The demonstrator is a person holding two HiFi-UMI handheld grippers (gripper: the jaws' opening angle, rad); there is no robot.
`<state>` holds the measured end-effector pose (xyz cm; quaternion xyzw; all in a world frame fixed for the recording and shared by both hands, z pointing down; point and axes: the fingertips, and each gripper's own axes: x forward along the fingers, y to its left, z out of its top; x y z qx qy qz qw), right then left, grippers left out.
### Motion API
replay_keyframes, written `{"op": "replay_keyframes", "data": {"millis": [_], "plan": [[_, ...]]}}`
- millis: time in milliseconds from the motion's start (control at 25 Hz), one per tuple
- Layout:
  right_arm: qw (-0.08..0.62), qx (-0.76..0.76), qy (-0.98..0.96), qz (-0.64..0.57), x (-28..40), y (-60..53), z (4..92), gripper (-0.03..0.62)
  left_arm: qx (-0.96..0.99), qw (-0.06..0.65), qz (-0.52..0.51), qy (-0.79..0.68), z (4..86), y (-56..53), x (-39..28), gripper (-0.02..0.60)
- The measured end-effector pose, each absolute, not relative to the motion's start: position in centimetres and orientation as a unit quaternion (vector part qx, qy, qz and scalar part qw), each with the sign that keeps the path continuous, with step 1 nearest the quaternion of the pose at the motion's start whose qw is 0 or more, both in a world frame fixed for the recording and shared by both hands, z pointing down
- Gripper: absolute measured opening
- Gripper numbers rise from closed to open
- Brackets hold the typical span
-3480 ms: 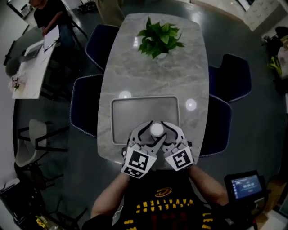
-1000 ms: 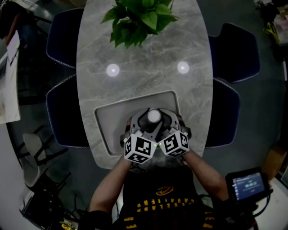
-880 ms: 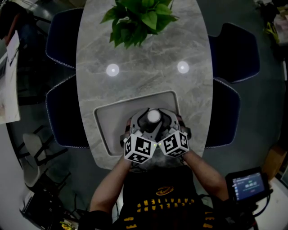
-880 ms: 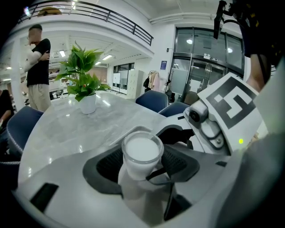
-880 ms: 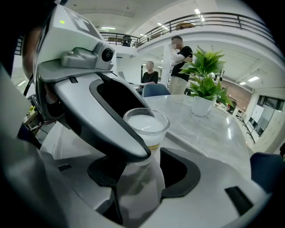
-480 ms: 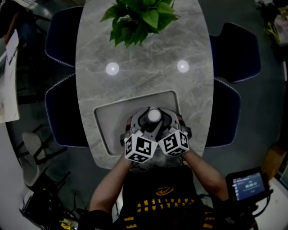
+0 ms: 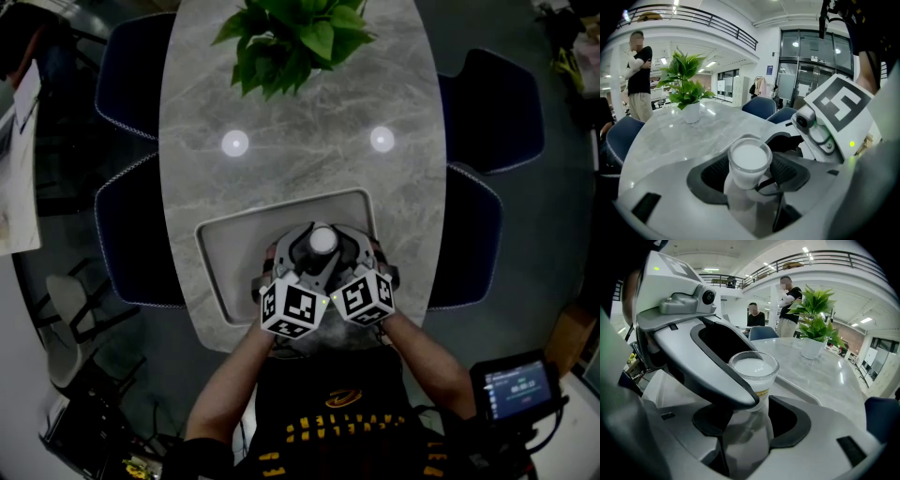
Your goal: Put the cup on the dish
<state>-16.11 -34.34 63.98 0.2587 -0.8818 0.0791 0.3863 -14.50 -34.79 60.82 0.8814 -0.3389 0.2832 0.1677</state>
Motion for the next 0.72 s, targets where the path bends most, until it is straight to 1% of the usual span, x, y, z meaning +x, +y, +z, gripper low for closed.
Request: {"op": "replay_keyframes", "data": {"millis": [200, 400, 720], "plan": [[0.387, 0.262, -0.88, 0.081, -15.9, -34.3, 63.9, 0.239, 0.877, 0.168, 0.271, -0.36, 60.7, -34.7, -14.7, 0.269], [0.382, 0.264, -0.882, 0.084, -16.0, -34.0, 63.7, 0.241, 0.873, 0.182, 0.263, -0.367, 60.8, -34.9, -15.2, 0.316], [0.369, 0.264, -0.887, 0.084, -15.8, -33.8, 63.3, 0.239, 0.865, 0.218, 0.248, -0.378, 61.2, -34.6, -15.8, 0.318]]}}
